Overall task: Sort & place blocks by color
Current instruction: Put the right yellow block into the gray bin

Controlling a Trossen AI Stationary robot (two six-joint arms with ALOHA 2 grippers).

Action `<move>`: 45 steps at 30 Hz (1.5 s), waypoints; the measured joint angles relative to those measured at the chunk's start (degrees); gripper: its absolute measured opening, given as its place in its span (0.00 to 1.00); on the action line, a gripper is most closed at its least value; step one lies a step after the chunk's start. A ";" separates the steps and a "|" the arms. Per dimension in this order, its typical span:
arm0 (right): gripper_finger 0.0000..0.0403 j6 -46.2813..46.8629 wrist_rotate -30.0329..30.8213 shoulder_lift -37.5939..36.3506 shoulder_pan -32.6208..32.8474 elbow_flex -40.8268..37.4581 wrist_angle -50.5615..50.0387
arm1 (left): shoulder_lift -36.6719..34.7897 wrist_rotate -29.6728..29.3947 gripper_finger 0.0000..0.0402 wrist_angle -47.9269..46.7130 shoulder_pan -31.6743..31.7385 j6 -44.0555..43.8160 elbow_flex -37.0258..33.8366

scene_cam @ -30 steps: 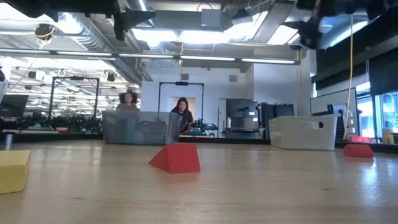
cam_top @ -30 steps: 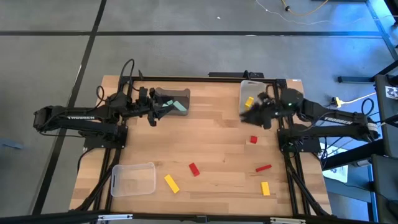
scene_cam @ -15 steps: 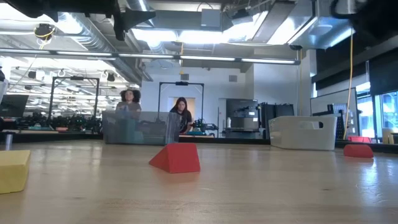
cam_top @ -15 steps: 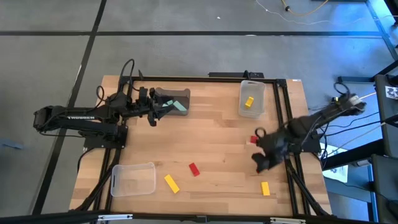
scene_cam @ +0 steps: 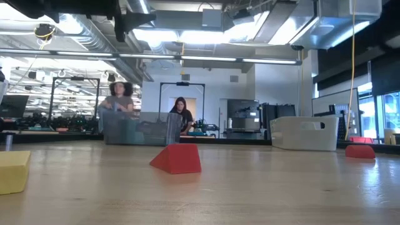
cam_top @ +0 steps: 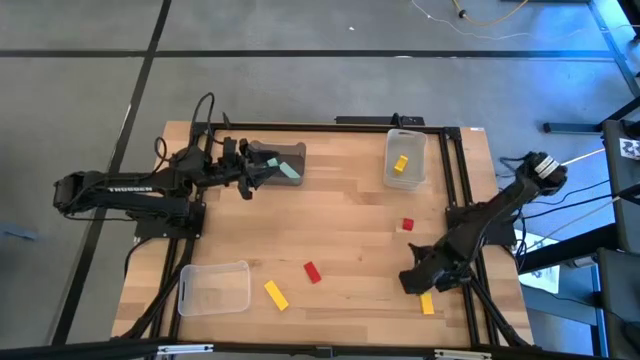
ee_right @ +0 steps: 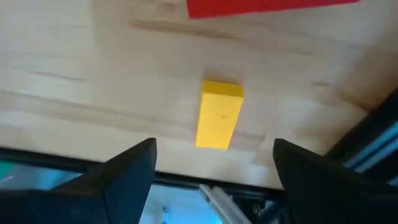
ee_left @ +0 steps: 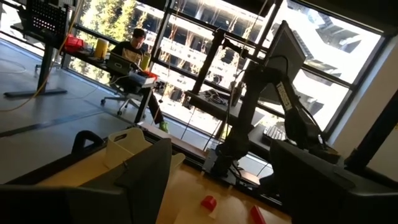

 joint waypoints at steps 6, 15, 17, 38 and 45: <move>0.80 4.35 -0.67 5.03 1.58 -5.04 14.29 | 0.00 0.00 0.66 0.00 0.73 -0.02 0.00; 0.79 5.92 -1.79 10.06 3.40 -6.27 17.94 | 0.00 0.00 0.66 0.00 0.73 0.00 0.00; 0.78 5.68 -2.23 10.72 3.38 -6.23 17.95 | 0.00 0.00 0.66 0.01 0.73 0.00 0.00; 0.31 -16.42 -2.73 4.28 1.39 -6.31 21.04 | 0.00 -0.02 0.66 0.02 0.73 -0.54 0.00; 0.31 -36.26 -9.34 -6.82 -5.76 -6.31 21.51 | 0.00 -0.04 0.66 0.00 0.73 -0.50 0.00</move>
